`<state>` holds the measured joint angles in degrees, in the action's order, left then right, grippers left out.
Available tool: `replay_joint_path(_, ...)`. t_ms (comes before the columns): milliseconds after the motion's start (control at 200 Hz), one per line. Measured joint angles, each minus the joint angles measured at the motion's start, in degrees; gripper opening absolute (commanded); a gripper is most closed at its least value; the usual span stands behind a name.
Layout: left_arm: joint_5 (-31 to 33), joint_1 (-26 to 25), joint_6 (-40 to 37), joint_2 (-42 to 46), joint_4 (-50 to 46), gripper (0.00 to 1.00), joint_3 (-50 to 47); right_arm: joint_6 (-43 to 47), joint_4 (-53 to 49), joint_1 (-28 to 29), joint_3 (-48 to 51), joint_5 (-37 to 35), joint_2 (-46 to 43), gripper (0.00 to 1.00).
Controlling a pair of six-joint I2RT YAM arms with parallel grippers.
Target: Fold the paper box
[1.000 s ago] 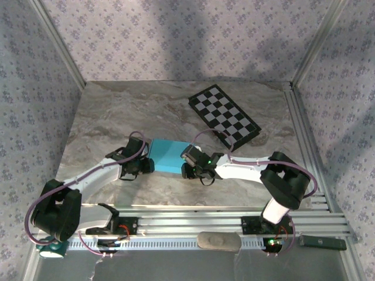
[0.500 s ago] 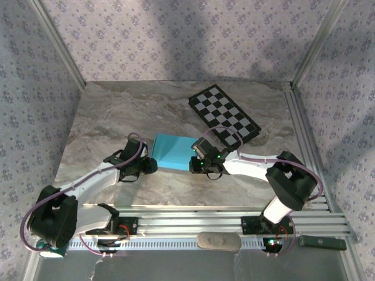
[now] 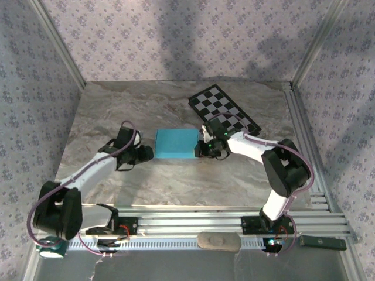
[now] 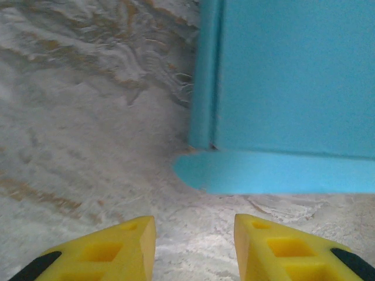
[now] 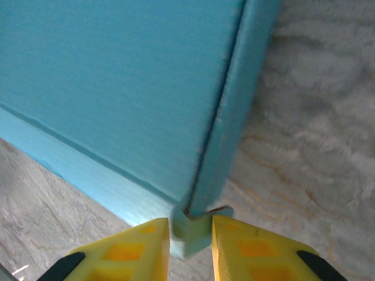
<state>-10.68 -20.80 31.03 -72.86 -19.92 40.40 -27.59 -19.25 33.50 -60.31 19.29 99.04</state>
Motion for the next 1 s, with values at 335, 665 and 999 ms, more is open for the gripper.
replay_joint_path(335,5.46,-4.87,-3.21,-5.16,-2.01,0.43,4.02,2.86,-3.5,-0.72,-0.39,2.01,0.13,0.34)
replay_joint_path(665,8.98,1.33,-7.58,-7.93,-1.51,0.45,9.35,0.83,-3.5,0.46,-1.25,-2.01,-0.26,0.39)
replay_joint_path(999,4.39,1.73,-8.5,-15.02,3.82,0.45,9.62,-3.58,-1.31,2.23,-5.73,-4.5,2.43,0.4)
